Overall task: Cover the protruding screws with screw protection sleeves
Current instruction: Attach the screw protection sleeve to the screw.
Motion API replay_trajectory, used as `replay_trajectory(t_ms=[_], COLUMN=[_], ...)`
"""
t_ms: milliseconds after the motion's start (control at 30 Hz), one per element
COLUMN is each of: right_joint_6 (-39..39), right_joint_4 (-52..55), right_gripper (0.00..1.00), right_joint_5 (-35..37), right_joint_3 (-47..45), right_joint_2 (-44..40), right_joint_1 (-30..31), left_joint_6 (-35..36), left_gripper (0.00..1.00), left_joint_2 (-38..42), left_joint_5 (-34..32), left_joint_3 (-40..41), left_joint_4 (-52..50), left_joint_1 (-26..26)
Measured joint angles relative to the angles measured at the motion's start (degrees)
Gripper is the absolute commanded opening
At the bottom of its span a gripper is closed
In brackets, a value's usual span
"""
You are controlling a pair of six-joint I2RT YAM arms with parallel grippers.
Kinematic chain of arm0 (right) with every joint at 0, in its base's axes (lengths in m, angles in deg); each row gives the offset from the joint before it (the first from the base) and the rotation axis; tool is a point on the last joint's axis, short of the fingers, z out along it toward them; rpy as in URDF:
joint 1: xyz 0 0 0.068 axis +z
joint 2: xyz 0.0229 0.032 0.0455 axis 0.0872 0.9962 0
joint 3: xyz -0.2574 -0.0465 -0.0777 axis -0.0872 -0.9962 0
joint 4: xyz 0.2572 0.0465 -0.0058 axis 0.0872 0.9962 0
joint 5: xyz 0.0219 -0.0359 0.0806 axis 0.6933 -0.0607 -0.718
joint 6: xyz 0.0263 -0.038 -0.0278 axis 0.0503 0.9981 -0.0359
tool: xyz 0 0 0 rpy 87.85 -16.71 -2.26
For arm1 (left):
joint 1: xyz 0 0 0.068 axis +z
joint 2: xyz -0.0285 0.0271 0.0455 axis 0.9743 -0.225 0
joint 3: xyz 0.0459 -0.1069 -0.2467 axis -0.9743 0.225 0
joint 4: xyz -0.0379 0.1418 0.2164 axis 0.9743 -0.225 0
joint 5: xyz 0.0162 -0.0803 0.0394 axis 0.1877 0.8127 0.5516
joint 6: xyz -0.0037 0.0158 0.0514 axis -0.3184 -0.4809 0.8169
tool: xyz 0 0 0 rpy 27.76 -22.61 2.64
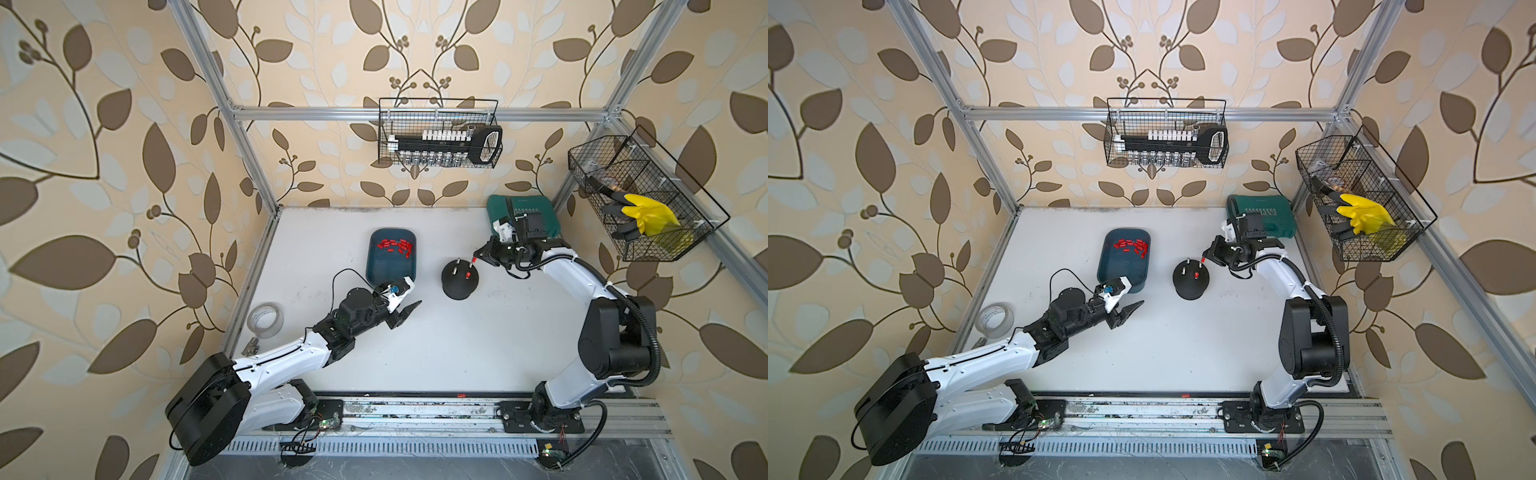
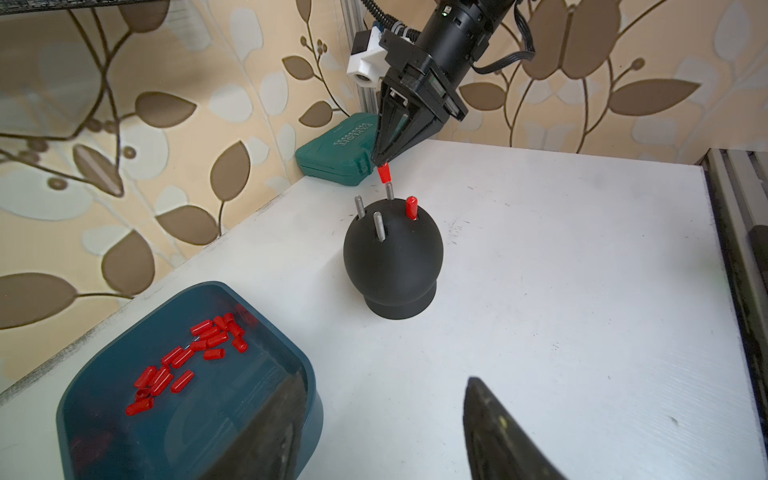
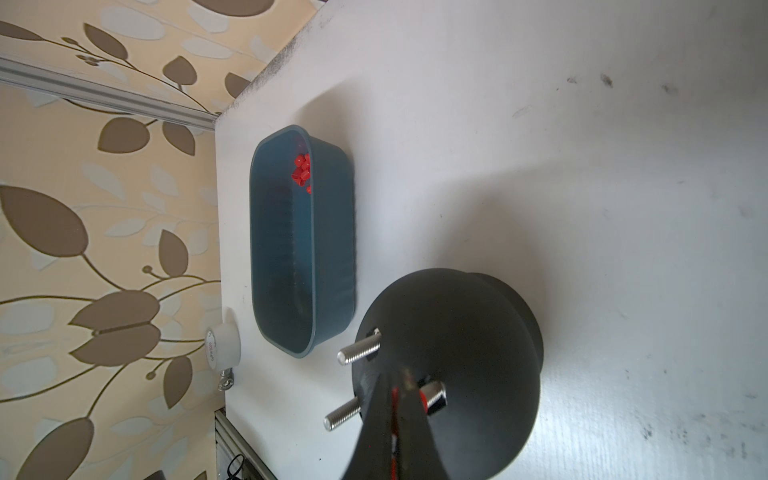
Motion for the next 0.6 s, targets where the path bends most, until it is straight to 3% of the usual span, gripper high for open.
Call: replay_trajectory(t_ms=[600], right_joint_6=[-0.48], right_joint_4=[-1.03], right_gripper=[0.00], right_joint_5=[0.04], right_joint_3=[-0.17], right_joint_2=[0.07], right_joint_1=[0.26], left_joint_6=[0.00], left_gripper=[0.63], left_joint_2=[0.00], left_joint_5=[0.13], left_joint_3=[-0.02], left_joint_4=[-0.33], left_joint_1=[0.00])
